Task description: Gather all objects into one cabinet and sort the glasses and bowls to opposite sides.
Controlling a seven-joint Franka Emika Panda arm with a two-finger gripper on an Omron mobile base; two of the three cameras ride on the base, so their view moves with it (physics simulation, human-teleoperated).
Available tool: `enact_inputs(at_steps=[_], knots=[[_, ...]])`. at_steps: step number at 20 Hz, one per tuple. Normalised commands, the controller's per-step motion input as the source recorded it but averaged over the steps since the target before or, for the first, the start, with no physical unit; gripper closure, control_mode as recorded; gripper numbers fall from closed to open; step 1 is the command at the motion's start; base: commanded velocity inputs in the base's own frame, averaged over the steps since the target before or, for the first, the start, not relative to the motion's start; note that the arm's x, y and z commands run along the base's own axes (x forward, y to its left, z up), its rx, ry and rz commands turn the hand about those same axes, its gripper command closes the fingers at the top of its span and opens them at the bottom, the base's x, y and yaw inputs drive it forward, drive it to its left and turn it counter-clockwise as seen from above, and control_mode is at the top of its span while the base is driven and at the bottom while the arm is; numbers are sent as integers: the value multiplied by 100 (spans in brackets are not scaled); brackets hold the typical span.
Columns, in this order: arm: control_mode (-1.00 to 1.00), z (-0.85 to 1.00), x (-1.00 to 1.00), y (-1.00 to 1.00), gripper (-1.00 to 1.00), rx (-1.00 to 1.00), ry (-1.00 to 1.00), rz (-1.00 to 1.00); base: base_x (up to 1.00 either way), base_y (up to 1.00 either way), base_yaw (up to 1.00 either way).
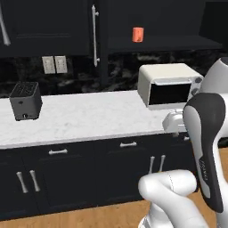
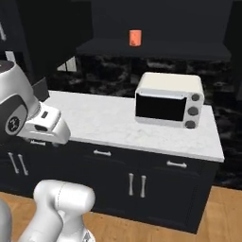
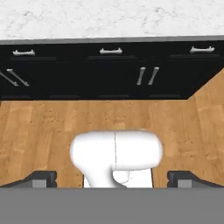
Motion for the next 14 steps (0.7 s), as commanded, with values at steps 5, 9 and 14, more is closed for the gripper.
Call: enact_inputs(at_steps=[5, 9, 14], knots=[[100, 0, 0, 0, -100, 0, 0, 0, 79, -52, 20], [100, 0, 0, 0, -100, 0, 0, 0, 60, -52, 0], [100, 0, 0, 0, -100, 0, 0, 0, 66, -38, -2]])
